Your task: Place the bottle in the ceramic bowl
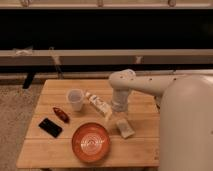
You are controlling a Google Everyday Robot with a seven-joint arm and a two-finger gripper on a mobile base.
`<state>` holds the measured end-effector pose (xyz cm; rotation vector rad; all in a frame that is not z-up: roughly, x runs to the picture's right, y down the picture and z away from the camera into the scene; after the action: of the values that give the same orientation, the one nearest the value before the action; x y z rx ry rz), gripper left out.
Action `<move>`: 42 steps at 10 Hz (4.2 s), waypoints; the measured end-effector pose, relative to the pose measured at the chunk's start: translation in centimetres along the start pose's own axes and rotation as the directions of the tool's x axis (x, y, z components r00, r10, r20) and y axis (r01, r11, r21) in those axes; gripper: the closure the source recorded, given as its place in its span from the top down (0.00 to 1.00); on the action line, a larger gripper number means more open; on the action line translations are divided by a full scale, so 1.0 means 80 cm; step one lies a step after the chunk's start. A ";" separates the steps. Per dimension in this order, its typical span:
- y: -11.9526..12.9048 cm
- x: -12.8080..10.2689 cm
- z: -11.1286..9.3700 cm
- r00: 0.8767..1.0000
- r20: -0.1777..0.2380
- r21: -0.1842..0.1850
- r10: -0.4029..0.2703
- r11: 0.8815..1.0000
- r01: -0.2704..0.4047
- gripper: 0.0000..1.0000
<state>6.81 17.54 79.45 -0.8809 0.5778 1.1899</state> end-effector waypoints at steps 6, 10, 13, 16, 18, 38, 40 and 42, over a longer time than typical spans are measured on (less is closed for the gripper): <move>0.000 0.000 0.000 1.000 0.000 0.000 0.000 1.000 0.000 0.80; 0.000 0.000 0.000 1.000 0.000 0.000 0.000 1.000 0.000 0.80; 0.000 0.000 0.000 1.000 0.000 0.000 0.000 1.000 0.000 0.80; -0.002 -0.009 -0.007 0.998 0.049 0.048 -0.049 0.998 0.046 0.80; 0.019 -0.028 -0.021 0.976 0.124 0.097 -0.180 0.981 0.168 0.80; 0.045 -0.154 0.007 0.930 0.105 0.163 -0.353 0.928 0.334 0.14; 0.031 -0.129 -0.013 0.943 0.126 0.161 -0.308 0.944 0.287 0.00; 0.013 -0.092 -0.032 0.949 0.148 0.156 -0.278 0.954 0.255 0.00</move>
<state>3.77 11.55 83.53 -0.7096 0.3828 0.9552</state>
